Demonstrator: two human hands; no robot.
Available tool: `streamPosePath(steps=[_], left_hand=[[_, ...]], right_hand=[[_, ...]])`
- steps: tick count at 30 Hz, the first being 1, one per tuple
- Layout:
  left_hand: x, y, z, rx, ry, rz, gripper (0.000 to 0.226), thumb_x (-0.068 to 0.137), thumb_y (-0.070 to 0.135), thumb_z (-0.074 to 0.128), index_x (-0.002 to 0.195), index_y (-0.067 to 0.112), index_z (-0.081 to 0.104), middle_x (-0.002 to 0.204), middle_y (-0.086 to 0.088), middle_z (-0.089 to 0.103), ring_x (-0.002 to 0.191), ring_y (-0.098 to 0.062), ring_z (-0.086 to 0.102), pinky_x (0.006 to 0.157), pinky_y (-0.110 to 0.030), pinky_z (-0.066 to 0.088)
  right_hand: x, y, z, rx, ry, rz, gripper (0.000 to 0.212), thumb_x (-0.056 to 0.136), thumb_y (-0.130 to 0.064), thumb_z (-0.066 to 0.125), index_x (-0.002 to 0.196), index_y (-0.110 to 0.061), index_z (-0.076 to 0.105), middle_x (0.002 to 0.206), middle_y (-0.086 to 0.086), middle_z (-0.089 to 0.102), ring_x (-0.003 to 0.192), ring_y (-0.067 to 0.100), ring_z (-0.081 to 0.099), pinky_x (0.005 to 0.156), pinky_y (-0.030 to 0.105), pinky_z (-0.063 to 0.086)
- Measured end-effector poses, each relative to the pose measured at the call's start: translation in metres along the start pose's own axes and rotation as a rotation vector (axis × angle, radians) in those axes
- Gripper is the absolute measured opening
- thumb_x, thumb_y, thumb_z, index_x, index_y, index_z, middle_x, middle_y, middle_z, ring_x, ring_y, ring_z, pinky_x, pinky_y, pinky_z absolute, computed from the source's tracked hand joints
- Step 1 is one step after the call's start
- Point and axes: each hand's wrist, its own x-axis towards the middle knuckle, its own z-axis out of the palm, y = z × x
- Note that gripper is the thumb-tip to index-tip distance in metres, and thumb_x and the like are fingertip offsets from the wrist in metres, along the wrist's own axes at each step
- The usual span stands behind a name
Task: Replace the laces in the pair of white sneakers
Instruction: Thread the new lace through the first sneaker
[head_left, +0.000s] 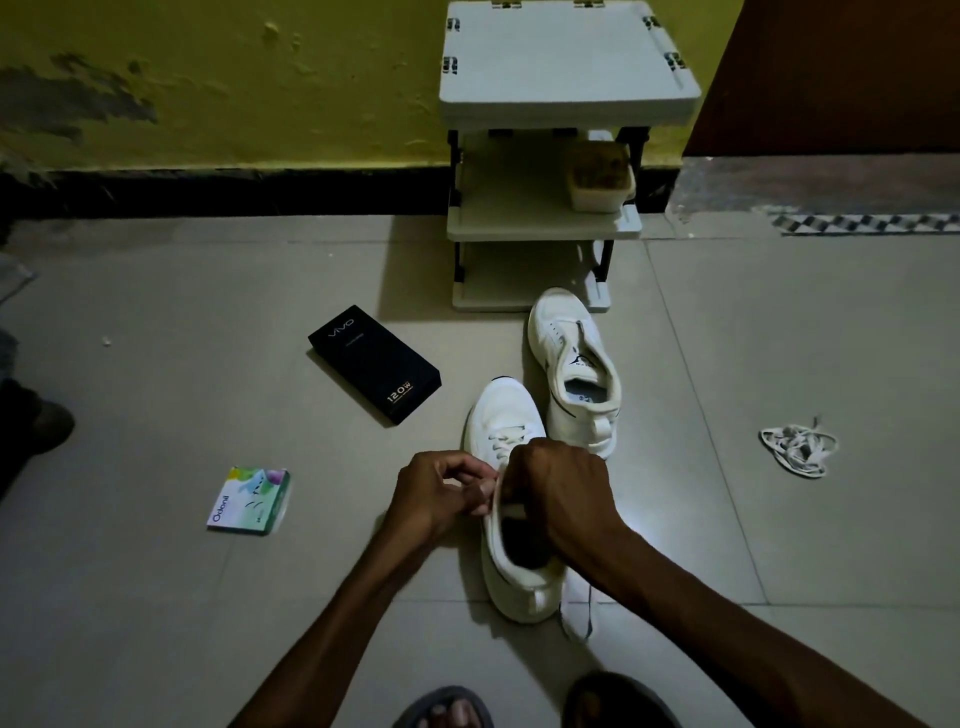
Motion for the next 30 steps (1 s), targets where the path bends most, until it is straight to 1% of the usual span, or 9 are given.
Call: streamPosePath(steps=[4,8,12,14,16,19,22,25,30], left_hand=[[-0.001,0.001,0.001,-0.013,-0.035,0.017,0.002,0.082,0.006,0.075,0.083,0.008,0.075,0.077,-0.012,0.072,0.065,-0.025,0.071,0.070,-0.029,0.059],[-0.003,0.002,0.003,0.012,-0.027,0.029,0.002,0.082,0.010,0.075,0.083,0.008,0.075,0.077,-0.010,0.073,0.066,-0.024,0.071,0.068,-0.021,0.055],[-0.001,0.001,0.006,0.129,-0.003,0.082,0.002,0.082,0.014,0.075,0.080,0.013,0.075,0.073,0.004,0.073,0.063,-0.010,0.069,0.068,-0.017,0.053],[-0.001,0.000,0.007,0.188,0.011,0.124,0.002,0.082,0.017,0.074,0.080,0.016,0.076,0.074,0.008,0.073,0.065,-0.006,0.069,0.071,-0.019,0.054],[-0.002,0.001,0.007,0.220,0.026,0.165,0.002,0.083,0.016,0.074,0.082,0.016,0.076,0.075,0.009,0.073,0.066,-0.006,0.069,0.071,-0.020,0.054],[-0.003,0.000,0.005,0.205,0.029,0.182,0.004,0.084,0.012,0.073,0.082,0.014,0.076,0.074,0.006,0.073,0.062,-0.008,0.069,0.065,-0.016,0.052],[-0.002,0.002,0.005,0.145,0.021,0.138,0.004,0.084,0.015,0.074,0.082,0.012,0.076,0.073,0.002,0.074,0.062,-0.013,0.071,0.068,-0.022,0.057],[-0.004,0.001,0.009,-0.010,0.029,0.027,0.005,0.085,0.014,0.072,0.084,0.010,0.076,0.074,-0.003,0.074,0.069,-0.019,0.073,0.073,-0.029,0.060],[-0.006,-0.004,0.011,-0.173,0.001,-0.095,0.008,0.087,0.012,0.070,0.090,0.007,0.075,0.079,-0.003,0.074,0.076,-0.016,0.072,0.069,-0.024,0.058]], right_hand=[[-0.004,0.005,-0.006,0.074,-0.030,-0.025,0.018,0.077,-0.028,0.074,0.090,-0.017,0.073,0.091,0.006,0.069,0.082,0.026,0.066,0.061,0.026,0.040],[-0.004,0.012,-0.003,0.076,-0.043,-0.033,0.019,0.081,-0.028,0.070,0.091,-0.012,0.071,0.092,0.007,0.061,0.081,0.026,0.062,0.062,0.027,0.039],[-0.005,0.007,0.002,0.029,-0.018,-0.025,0.020,0.081,-0.025,0.072,0.090,-0.008,0.070,0.093,0.012,0.060,0.080,0.031,0.062,0.061,0.029,0.038],[-0.006,0.002,0.003,-0.014,-0.075,0.008,0.027,0.066,-0.024,0.084,0.082,-0.006,0.070,0.087,0.014,0.063,0.074,0.031,0.063,0.056,0.029,0.038],[-0.006,-0.003,0.004,-0.074,-0.153,0.070,0.041,0.038,-0.026,0.094,0.065,-0.010,0.066,0.073,0.010,0.060,0.059,0.027,0.060,0.048,0.025,0.030],[-0.004,-0.003,0.006,-0.060,-0.072,0.103,0.048,0.021,-0.025,0.093,0.054,-0.015,0.059,0.061,0.004,0.054,0.047,0.021,0.055,0.043,0.022,0.022],[-0.007,0.003,0.005,0.047,-0.076,0.076,0.041,0.038,-0.025,0.095,0.063,-0.015,0.064,0.066,0.004,0.057,0.050,0.021,0.056,0.043,0.021,0.032],[-0.014,0.007,0.000,0.169,-0.073,0.089,0.032,0.062,-0.024,0.085,0.088,-0.014,0.068,0.088,0.004,0.060,0.071,0.022,0.060,0.060,0.025,0.045],[-0.024,0.004,0.003,0.321,0.031,0.167,0.020,0.086,-0.038,0.067,0.087,-0.019,0.070,0.083,-0.005,0.052,0.070,0.011,0.045,0.054,0.010,0.024]])
